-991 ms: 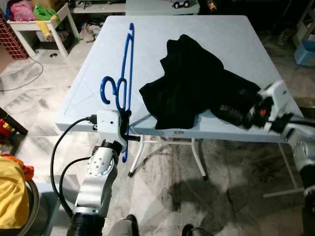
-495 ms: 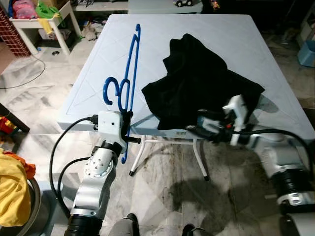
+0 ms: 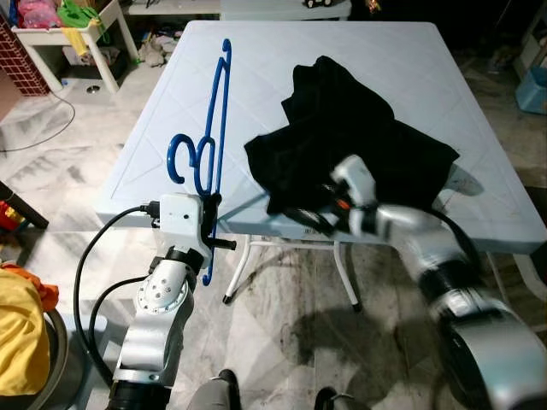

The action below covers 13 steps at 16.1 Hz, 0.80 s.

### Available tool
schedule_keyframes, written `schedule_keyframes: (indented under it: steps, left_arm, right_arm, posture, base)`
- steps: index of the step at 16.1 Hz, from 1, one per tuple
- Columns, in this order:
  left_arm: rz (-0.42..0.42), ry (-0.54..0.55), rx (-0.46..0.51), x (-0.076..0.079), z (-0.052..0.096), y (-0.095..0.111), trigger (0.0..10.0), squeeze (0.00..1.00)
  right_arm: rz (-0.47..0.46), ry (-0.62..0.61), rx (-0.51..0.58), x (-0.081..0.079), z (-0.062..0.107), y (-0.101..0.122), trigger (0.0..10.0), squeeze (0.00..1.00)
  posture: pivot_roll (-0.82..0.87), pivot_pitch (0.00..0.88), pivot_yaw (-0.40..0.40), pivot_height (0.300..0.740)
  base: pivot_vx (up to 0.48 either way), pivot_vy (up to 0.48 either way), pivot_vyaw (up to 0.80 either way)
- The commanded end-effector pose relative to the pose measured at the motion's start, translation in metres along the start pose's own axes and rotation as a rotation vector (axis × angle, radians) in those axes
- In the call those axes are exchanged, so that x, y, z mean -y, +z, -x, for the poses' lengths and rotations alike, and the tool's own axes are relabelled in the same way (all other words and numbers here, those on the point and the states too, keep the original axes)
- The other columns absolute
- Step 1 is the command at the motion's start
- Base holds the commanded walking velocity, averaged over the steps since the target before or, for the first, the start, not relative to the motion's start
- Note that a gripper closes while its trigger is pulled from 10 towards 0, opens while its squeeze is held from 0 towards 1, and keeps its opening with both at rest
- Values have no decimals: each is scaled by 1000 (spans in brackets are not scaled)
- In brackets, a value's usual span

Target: Hang hanger

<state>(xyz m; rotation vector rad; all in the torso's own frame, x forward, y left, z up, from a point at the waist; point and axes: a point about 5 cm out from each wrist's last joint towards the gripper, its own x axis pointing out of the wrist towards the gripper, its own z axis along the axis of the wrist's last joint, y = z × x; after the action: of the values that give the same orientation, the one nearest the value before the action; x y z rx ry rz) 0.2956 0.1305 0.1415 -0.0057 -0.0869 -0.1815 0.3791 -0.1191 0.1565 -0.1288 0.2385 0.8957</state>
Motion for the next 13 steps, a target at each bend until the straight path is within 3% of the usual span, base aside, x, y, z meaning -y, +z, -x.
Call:
schedule_keyframes:
  steps: [1, 4, 6, 7, 8, 11, 12, 13]
  left_arm:
    - [-12, 17, 9, -3, 2, 4, 10000, 0]
    - [-14, 30, 11, -5, 4, 5, 10000, 0]
    - [-13, 31, 10, -4, 5, 4, 10000, 0]
    - [-13, 31, 9, -4, 5, 4, 10000, 0]
    - [-13, 32, 9, -4, 5, 4, 10000, 0]
    - [-12, 33, 7, -3, 5, 4, 10000, 0]
    - [-11, 32, 7, -3, 4, 4, 10000, 0]
    - [-10, 31, 8, -2, 4, 4, 10000, 0]
  right_arm:
    - [20, -22, -20, 0, -5, 2, 10000, 0]
    - [63, -262, 16, 2, -28, 35, 10000, 0]
    - [92, -449, 95, 11, -28, 59, 10000, 0]
    - [75, -603, 202, 20, -22, 81, 10000, 0]
    - [56, -639, 256, 23, -19, 91, 10000, 0]
    - [25, -587, 355, 19, -19, 107, 10000, 0]
    - [111, -395, 288, 5, -29, 91, 10000, 0]
    - [175, -296, 233, -2, -33, 78, 10000, 0]
  posture:
    - [177, 194, 14, 740]
    - [190, 194, 7, 740]
    - [192, 194, 5, 740]
    - [195, 194, 4, 740]
    - [195, 193, 5, 740]
    - [192, 191, 5, 740]
    - [189, 190, 6, 740]
    - [180, 187, 8, 740]
  base:
    - [0, 0, 0]
    - [0, 0, 0]
    - [0, 0, 0]
    - [0, 0, 0]
    - [0, 0, 0]
    - [0, 0, 0]
    - [0, 0, 0]
    - [0, 0, 0]
